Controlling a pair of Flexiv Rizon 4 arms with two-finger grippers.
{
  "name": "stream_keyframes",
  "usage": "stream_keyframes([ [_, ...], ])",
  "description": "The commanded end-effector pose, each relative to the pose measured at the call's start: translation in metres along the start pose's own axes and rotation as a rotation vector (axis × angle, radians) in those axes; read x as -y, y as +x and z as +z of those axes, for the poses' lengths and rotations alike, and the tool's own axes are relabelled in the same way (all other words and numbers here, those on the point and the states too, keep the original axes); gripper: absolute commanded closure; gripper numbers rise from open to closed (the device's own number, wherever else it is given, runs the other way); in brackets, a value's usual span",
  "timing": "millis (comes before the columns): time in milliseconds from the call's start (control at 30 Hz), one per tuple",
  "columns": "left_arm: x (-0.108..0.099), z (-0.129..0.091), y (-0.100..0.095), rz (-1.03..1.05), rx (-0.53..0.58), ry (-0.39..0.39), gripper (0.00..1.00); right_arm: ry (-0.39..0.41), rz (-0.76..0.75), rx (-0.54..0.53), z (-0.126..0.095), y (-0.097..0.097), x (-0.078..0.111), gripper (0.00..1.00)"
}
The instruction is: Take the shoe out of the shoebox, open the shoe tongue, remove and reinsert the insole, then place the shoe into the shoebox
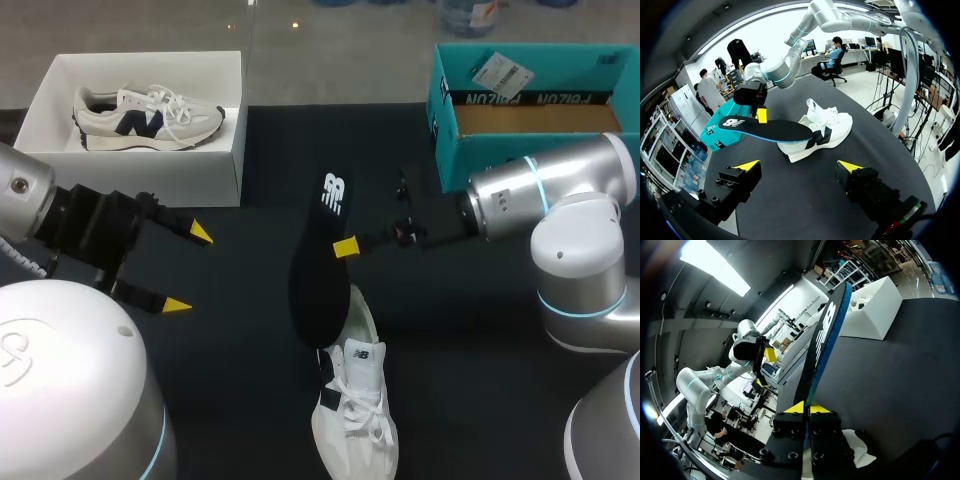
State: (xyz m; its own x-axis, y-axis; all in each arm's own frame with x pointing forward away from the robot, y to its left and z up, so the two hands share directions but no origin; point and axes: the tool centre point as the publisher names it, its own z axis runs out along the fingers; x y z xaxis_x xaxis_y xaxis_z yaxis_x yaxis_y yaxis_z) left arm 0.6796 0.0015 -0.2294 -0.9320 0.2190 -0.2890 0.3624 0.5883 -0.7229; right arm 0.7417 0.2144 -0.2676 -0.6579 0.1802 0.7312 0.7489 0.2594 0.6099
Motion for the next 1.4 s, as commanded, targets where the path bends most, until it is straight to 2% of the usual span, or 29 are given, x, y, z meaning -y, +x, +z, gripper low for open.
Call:
stream_keyframes([
  [33, 0.0, 0.0, 0.0, 0.0, -0.001, -0.002, 0.0, -0.011, 0.002, 0.007, 0.001, 0.002, 0.005, 1.0],
  [367, 0.0, 0.0, 0.0, 0.0, -0.001, -0.002, 0.0, -0.022, -0.001, 0.008, 0.0, 0.004, 0.003, 1.0],
  [667, 0.0, 0.0, 0.0, 0.0, -0.001, -0.002, 0.0, -0.013, -0.03, 0.04, -0.016, 0.002, -0.013, 1.0],
  [933, 0.0, 0.0, 0.0, 0.0, -0.001, -0.002, 0.0, -0.012, -0.032, 0.072, -0.03, -0.005, -0.012, 1.0],
  [1100, 0.0, 0.0, 0.0, 0.0, -0.001, -0.002, 0.0, -0.015, -0.038, 0.083, -0.031, -0.005, -0.006, 1.0],
  [1400, 0.0, 0.0, 0.0, 0.0, -0.001, -0.002, 0.0, -0.017, 0.003, 0.076, -0.026, -0.006, 0.021, 1.0],
])
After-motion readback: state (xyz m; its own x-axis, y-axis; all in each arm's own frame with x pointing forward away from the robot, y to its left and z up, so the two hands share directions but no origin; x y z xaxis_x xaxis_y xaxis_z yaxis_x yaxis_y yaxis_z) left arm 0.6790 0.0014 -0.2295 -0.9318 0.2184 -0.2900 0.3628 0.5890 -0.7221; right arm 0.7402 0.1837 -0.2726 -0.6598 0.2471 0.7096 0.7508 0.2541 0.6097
